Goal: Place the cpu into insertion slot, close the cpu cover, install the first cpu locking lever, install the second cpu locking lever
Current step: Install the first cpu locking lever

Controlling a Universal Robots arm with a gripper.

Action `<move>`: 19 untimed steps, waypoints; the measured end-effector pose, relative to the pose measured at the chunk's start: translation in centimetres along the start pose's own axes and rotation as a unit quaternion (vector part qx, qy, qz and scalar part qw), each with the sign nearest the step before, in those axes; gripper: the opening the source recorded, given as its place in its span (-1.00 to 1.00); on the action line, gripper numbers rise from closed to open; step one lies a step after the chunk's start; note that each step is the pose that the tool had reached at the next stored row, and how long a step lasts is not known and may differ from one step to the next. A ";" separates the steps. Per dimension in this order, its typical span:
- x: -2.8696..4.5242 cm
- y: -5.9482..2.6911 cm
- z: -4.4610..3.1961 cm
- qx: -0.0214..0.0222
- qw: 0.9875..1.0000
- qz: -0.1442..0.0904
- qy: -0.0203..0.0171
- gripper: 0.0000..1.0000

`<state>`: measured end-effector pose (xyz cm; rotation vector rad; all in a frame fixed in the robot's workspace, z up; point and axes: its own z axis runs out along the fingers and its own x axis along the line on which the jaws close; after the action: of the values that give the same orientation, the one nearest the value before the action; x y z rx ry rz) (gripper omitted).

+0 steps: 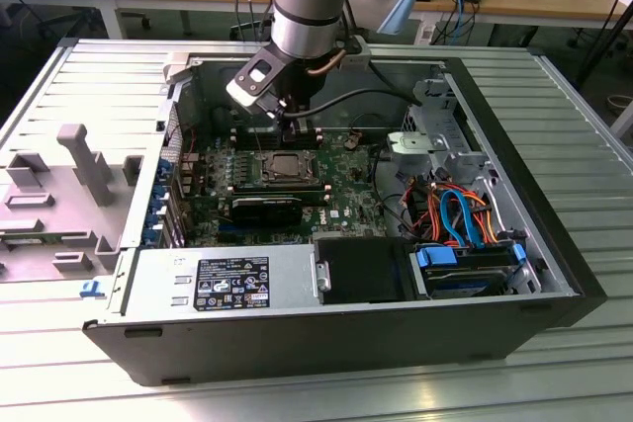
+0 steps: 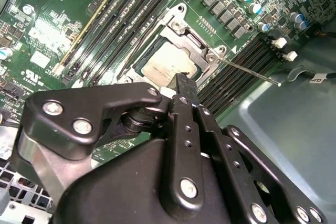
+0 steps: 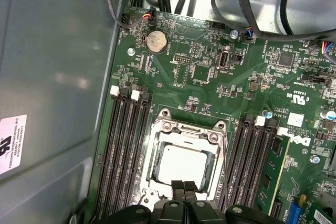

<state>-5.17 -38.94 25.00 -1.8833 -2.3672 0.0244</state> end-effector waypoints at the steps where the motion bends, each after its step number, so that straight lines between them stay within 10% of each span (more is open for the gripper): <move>1: 0.00 0.00 0.00 0.000 1.000 -0.002 0.000 -0.79; 19: 0.00 0.00 0.00 0.003 0.999 -0.038 -0.003 -0.79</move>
<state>-5.17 -38.94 25.00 -1.7918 -2.4380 0.0311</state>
